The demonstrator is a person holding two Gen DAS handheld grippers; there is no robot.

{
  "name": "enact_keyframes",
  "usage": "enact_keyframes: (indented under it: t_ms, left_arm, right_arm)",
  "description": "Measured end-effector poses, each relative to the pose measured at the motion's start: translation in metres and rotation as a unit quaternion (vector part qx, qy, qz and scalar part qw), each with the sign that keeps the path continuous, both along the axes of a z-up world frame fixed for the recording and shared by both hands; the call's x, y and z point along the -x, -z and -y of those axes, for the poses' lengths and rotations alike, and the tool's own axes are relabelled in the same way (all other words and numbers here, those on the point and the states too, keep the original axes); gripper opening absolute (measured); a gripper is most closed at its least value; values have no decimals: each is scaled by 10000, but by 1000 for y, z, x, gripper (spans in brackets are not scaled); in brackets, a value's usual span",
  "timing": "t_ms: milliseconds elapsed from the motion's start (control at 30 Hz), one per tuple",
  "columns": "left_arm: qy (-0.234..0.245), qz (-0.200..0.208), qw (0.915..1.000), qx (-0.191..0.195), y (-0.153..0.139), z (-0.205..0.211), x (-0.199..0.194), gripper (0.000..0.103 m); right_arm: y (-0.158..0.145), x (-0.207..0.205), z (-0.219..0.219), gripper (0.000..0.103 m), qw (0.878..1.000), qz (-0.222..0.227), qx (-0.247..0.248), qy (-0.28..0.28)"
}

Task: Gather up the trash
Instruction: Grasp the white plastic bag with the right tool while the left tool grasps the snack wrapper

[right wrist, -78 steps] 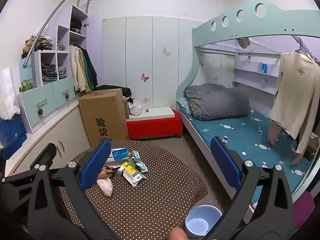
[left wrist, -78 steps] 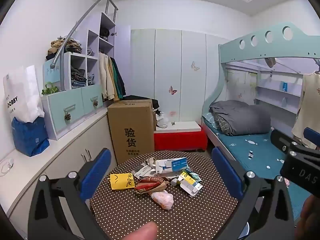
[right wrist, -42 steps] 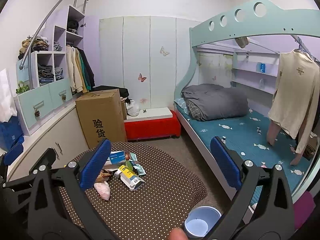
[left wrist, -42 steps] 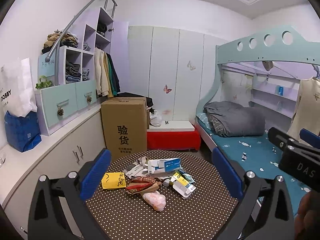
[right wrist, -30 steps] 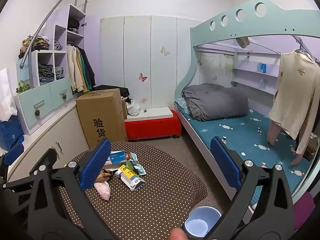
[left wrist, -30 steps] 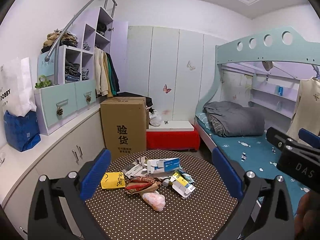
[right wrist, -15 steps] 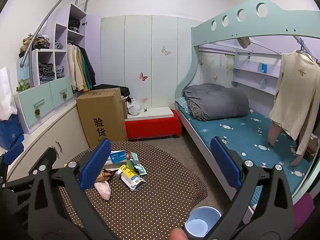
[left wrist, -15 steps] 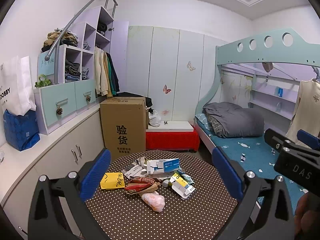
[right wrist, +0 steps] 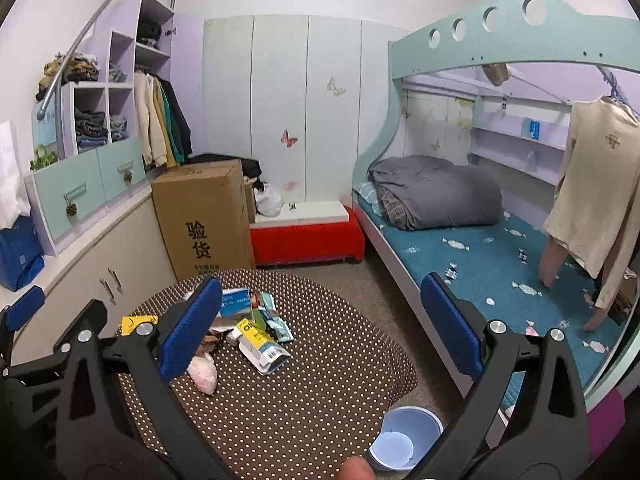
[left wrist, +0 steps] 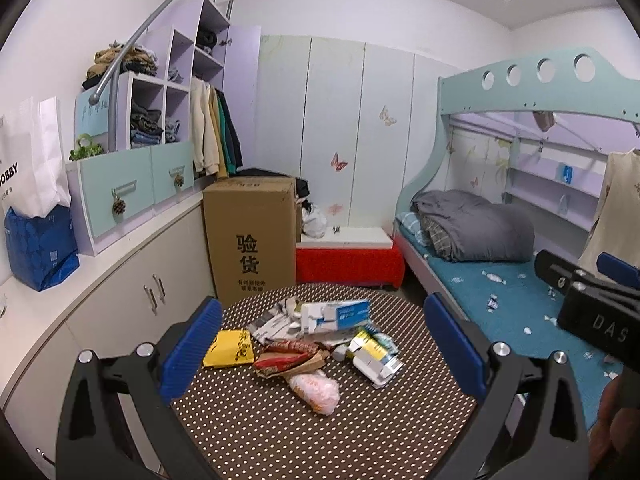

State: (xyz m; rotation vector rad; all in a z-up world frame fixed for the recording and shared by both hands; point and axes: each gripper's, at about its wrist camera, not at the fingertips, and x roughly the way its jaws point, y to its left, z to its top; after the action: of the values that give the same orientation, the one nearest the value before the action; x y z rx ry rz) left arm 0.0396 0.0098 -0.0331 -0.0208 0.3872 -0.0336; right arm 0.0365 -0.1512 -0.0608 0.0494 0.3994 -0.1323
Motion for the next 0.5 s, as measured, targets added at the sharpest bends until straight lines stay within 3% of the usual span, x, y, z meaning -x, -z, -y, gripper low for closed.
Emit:
enact_keyframes:
  t_ms: [233,367,500]
  left_arm:
    - [-173,-432,9989,-73,34,-18,-24,99]
    - [-287,-824,9961,-149,65,-30,-38,99]
    - [-427,-1238,9912,-208,96,-47,-50,99]
  right_arm:
    - [37,-34,-2,97,9985,-523,41,-154]
    - [81,-66,-10,97,9922,-1148,-120,-462]
    - [128,-95,-32,97,9783,-1757,-295,-1058]
